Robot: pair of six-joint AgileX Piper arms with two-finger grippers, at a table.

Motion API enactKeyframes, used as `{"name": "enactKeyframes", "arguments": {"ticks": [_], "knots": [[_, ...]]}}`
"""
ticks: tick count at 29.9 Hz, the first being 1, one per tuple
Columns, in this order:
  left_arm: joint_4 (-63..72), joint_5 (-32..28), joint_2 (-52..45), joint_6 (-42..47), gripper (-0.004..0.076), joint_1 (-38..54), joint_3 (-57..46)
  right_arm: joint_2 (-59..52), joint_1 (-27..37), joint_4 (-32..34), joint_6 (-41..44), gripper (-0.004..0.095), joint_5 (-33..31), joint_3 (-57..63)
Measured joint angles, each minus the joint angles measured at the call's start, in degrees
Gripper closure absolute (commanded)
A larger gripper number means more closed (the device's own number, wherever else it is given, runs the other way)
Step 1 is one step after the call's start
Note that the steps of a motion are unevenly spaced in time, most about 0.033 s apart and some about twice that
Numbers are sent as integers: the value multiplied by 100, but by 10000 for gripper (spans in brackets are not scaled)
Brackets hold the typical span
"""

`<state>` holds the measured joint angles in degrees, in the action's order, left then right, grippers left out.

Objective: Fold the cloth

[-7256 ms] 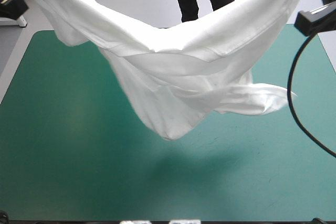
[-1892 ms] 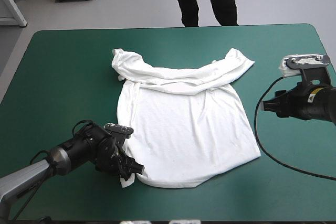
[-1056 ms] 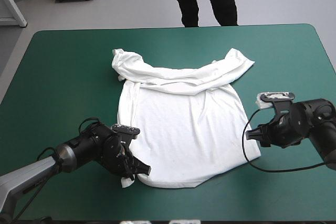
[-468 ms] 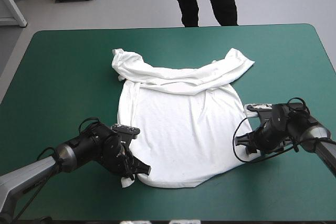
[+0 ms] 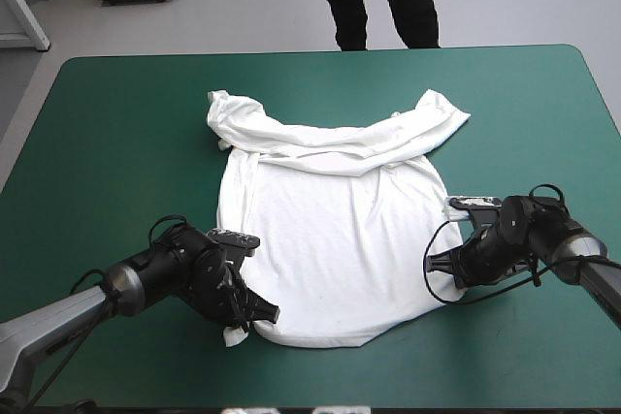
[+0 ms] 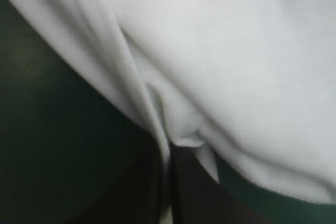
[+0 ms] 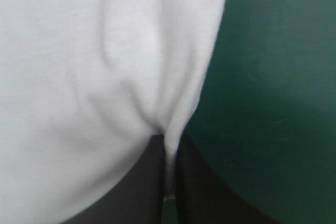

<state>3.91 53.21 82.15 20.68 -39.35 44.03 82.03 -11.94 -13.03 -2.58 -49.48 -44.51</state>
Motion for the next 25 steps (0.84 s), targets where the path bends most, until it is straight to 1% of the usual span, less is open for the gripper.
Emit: {"name": "enactKeyframes", "arguments": {"ticks": [4,7,11,14,18,25], "knots": [[-98,190,45,-13,733,0,237,-132,-14,-40,39,925,21,0],[-644,217,58,1,733,7,518,-337,-86,-82,179,925,-180,-121],[-1333,463,-196,24,733,7,1189,-854,-98,211,303,925,-453,-680],[-1835,710,-472,45,733,7,1821,-1237,-98,458,314,925,-652,-1356],[-2440,864,-785,44,733,7,2681,-1591,-98,687,326,925,-906,-2237],[-3268,966,-1009,38,733,7,4284,-1726,-98,838,191,925,-1144,-4087]]}}
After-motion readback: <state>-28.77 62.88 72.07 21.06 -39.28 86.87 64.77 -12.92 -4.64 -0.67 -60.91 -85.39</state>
